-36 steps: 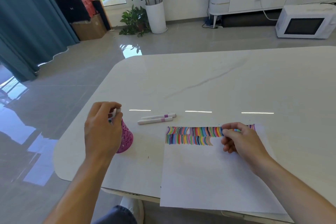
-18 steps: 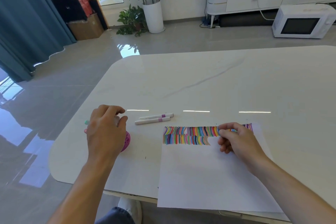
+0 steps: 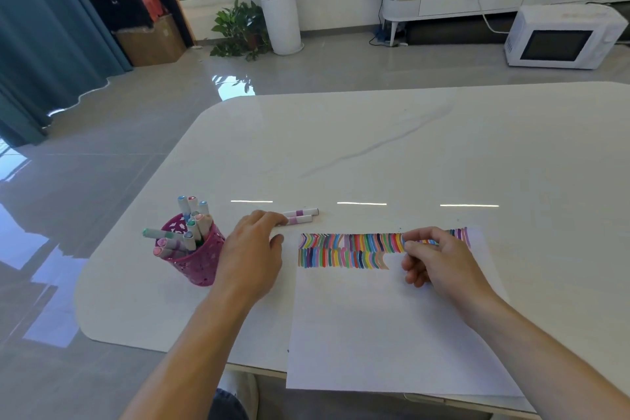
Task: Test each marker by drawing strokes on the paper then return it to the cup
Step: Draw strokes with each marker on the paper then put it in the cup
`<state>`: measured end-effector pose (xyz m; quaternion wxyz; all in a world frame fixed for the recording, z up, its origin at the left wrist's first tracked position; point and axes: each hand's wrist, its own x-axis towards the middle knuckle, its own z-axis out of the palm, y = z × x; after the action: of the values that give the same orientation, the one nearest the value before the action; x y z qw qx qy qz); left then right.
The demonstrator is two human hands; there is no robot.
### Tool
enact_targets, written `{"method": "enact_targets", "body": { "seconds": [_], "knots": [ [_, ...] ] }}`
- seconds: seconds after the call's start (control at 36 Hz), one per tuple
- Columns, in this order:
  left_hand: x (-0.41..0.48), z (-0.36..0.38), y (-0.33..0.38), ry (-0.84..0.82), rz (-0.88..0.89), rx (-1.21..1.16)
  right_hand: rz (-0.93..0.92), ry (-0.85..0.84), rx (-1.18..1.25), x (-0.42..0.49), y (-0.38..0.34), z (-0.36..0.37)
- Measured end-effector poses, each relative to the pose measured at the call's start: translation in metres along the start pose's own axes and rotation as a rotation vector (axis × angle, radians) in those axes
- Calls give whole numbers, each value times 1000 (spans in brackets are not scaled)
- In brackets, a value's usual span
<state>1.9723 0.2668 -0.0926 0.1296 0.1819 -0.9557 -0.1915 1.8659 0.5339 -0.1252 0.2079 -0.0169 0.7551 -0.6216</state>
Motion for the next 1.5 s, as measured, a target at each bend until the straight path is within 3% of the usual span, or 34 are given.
{"method": "enact_targets", "body": {
  "seconds": [0.33, 0.94, 1.25, 1.39, 1.5],
  "knots": [
    [7, 22, 3, -205, -31, 82, -7, -13, 3, 0, 1, 0],
    [9, 26, -7, -93, -84, 236, -8, -23, -5, -1, -1, 1],
    [9, 25, -2, -97, -181, 184, -4, -33, -14, -1, 1, 0],
    [12, 23, 4, -33, -219, 20, -14, -37, -42, -2, -1, 1],
    [12, 22, 16, -17, -134, -162, -31, -41, -77, -2, -3, 4]
  ]
}}
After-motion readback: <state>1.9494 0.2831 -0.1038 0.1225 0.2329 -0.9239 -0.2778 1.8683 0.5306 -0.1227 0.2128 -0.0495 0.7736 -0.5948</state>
